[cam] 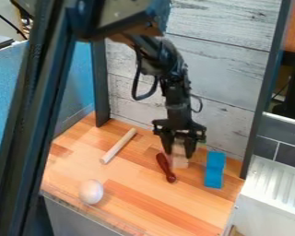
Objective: Put the small block at the top of the blue arch
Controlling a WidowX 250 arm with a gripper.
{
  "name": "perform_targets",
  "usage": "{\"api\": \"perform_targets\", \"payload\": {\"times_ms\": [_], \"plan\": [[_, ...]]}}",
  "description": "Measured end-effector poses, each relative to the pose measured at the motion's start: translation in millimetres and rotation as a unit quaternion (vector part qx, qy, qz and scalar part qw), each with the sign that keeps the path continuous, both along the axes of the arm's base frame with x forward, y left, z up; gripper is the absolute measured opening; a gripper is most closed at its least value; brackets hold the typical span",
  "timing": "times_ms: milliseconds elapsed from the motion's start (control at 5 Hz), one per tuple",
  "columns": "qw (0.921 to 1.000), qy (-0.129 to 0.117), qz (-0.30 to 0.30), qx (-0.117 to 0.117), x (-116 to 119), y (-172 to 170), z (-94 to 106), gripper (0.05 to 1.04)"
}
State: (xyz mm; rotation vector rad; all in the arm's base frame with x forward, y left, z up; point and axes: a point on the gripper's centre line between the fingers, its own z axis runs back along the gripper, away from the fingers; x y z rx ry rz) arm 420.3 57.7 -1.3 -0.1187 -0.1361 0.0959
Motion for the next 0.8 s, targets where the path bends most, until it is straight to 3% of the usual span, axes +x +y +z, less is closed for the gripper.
{"api": "perform_targets", "payload": {"times_ms": [200, 800], "plan": [[0.9995, -0.013, -0.028, 0.006, -4.2, -12.5, 21.2, 0.600], [0.9973, 0.001, -0.073, 0.011, -13.5, -46.4, 41.4, 0.600]]}}
